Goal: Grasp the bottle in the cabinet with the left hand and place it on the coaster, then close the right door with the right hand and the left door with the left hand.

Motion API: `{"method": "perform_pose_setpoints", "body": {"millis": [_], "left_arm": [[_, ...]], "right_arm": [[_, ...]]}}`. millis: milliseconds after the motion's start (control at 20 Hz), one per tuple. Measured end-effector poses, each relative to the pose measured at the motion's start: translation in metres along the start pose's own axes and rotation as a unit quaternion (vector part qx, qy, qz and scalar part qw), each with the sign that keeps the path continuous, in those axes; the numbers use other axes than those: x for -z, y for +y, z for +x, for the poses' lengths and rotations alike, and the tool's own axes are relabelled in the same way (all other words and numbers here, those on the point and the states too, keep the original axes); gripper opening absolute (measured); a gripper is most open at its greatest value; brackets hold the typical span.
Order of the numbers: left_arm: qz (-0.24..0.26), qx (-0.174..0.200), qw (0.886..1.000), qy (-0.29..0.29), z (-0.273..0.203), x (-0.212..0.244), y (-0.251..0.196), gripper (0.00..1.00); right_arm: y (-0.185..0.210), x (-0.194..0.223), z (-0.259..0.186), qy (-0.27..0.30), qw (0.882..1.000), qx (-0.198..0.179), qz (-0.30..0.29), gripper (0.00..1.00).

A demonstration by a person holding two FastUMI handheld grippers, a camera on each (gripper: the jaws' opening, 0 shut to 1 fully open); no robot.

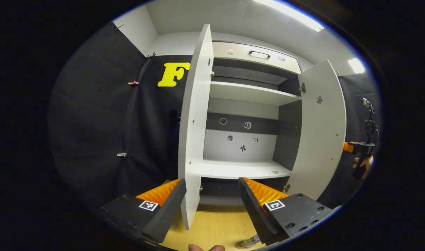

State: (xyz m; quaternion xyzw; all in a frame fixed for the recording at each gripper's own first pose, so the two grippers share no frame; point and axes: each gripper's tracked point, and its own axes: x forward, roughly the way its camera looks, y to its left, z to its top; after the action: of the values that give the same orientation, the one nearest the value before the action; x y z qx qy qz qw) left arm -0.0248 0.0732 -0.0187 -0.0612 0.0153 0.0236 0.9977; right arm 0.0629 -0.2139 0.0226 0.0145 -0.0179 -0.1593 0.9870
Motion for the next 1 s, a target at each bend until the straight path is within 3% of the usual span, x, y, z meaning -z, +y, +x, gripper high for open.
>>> {"method": "perform_pose_setpoints", "body": {"millis": [150,300,450,750,1000], "left_arm": [[0.035,-0.02,0.999,-0.007,0.001,-0.003,0.015,0.95],[0.036,-0.02,0.999,-0.005,0.002,0.0,0.019,0.95],[0.033,-0.026,0.999,-0.002,0.005,0.002,0.023,0.95],[0.043,-0.038,0.998,-0.006,0.009,-0.004,0.037,0.95],[0.044,-0.044,0.998,-0.005,0.012,-0.005,0.045,0.95]], "right_arm": [[0.015,0.001,-0.006,0.002,1.0,-0.01,0.013,0.95],[0.048,0.003,-0.014,0.006,0.999,-0.043,0.024,0.97],[0.096,0.008,-0.026,0.019,0.995,-0.093,0.04,0.97],[0.208,0.021,-0.03,0.051,0.973,-0.214,0.067,0.98],[0.235,0.023,-0.019,0.038,0.972,-0.228,0.041,0.96]]}}
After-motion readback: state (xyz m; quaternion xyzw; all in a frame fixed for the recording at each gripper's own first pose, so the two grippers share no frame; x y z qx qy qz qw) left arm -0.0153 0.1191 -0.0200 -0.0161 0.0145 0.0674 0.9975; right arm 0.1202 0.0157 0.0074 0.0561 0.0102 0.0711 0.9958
